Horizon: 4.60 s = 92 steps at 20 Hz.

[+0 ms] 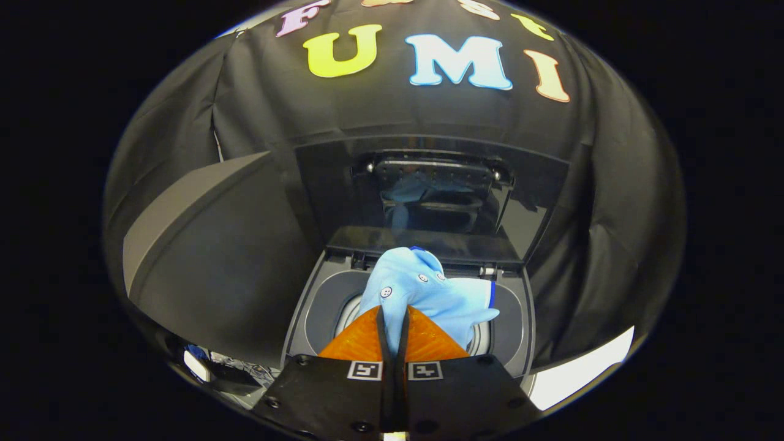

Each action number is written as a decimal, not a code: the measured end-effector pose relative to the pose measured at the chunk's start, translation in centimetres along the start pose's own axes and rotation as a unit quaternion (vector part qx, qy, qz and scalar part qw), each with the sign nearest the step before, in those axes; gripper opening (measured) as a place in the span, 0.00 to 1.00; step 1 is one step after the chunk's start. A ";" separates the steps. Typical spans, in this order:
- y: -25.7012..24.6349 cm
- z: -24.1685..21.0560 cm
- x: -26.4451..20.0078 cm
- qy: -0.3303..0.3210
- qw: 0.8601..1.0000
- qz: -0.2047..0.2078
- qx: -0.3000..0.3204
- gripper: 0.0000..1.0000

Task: Put the clothes into the washing machine and then close the washing machine lid.

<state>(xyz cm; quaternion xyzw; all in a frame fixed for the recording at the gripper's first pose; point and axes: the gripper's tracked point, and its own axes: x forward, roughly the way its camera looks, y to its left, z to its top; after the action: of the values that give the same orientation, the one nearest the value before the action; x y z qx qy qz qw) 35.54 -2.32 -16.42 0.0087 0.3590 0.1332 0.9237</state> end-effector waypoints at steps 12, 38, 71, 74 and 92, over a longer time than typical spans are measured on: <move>-0.9 -3.5 3.7 0.061 0.997 -0.041 0.039 0.16; 0.7 5.9 -1.7 -0.153 0.985 -0.071 0.028 0.96; -2.3 23.3 4.1 -0.255 0.963 -0.070 0.050 0.96; -2.8 24.0 5.5 -0.253 0.963 -0.072 0.061 0.96; -2.7 21.1 5.3 -0.264 0.960 -0.086 0.030 0.97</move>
<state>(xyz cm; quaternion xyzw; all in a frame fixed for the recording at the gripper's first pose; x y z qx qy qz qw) 53.98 -1.88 -4.56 0.0407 0.1058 0.0354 0.9929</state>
